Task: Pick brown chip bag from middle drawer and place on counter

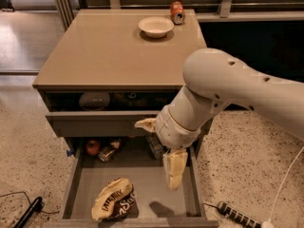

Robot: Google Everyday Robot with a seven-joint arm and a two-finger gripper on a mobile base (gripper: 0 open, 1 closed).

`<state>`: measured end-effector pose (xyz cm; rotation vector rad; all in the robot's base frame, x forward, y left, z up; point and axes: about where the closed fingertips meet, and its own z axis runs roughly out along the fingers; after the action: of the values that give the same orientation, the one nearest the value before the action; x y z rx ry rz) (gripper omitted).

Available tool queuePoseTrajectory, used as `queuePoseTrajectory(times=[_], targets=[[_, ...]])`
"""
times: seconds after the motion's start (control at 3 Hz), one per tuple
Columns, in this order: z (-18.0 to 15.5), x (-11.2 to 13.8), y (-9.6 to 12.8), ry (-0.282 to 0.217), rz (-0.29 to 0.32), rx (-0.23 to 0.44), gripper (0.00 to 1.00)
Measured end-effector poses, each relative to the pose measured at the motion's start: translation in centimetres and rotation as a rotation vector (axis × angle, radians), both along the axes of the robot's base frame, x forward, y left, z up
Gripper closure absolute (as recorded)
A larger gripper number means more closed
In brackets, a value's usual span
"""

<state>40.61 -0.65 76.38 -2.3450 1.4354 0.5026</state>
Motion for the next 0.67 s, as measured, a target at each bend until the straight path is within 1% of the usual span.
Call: queuePoseTrajectory(times=[0.33, 0.67], targets=[[-0.2, 1.7, 3.0, 0.004, 0.019, 0.024, 0.0], [-0.7, 3.8, 8.1, 0.02, 0.075, 0.035, 0.0]])
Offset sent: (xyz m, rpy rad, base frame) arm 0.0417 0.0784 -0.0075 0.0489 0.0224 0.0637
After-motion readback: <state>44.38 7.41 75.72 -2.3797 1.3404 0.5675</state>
